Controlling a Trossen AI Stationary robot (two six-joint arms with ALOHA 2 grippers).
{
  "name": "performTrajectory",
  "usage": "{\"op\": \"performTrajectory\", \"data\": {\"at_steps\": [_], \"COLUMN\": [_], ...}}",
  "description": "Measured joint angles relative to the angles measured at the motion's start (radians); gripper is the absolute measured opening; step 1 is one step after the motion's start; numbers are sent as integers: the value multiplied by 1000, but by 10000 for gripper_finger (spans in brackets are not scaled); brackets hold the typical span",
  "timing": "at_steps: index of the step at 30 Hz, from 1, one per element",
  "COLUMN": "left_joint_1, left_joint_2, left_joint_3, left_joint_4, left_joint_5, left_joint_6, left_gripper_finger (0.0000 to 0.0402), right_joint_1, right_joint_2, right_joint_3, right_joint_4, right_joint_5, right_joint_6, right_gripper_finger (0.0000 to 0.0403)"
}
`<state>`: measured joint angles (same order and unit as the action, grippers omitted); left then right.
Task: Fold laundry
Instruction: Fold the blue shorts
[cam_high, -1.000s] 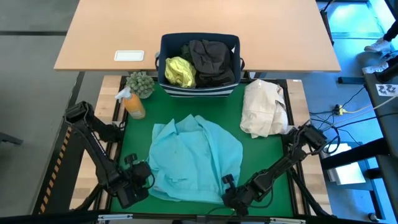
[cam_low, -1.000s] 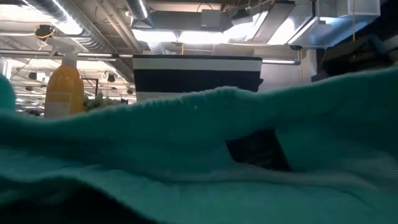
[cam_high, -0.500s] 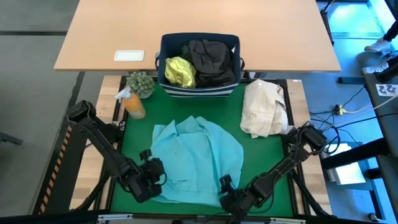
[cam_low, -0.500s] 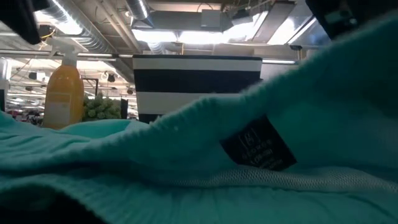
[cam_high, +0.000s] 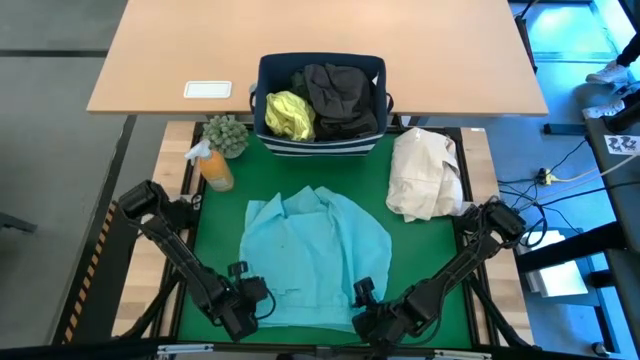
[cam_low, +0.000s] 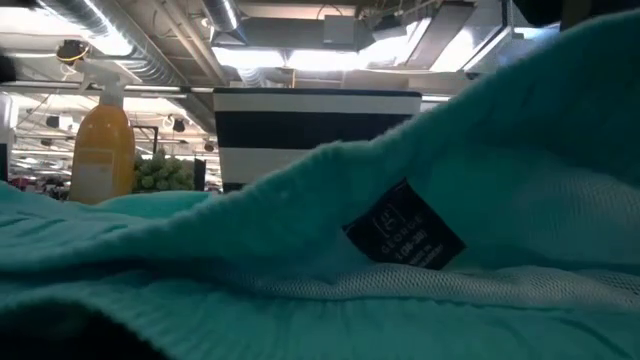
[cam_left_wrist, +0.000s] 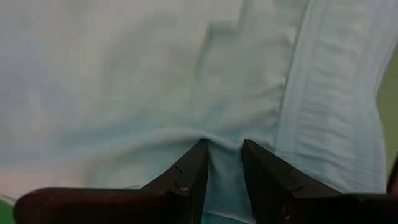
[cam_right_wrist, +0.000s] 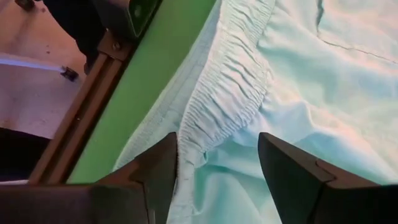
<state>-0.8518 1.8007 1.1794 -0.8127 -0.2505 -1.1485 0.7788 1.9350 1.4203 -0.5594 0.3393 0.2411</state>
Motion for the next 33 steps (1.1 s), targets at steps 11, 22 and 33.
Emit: {"op": "performTrajectory", "data": {"at_steps": [11, 22, 33], "left_joint_1": [-79, -102, -110], "left_joint_2": [7, 7, 7], "left_joint_3": [0, 0, 0], "left_joint_4": [-1, -19, -122], "left_joint_5": [35, 117, 157], "left_joint_6": [-92, -135, -186], "left_gripper_finger": [94, 94, 94], "right_joint_1": [-8, -7, -98], "right_joint_2": [-6, -61, -61], "right_joint_3": [8, 8, -135], "right_joint_4": [-87, -147, -349], "right_joint_5": [14, 79, 197], "right_joint_6": [41, 49, 226], "right_gripper_finger": [218, 218, 218]}}
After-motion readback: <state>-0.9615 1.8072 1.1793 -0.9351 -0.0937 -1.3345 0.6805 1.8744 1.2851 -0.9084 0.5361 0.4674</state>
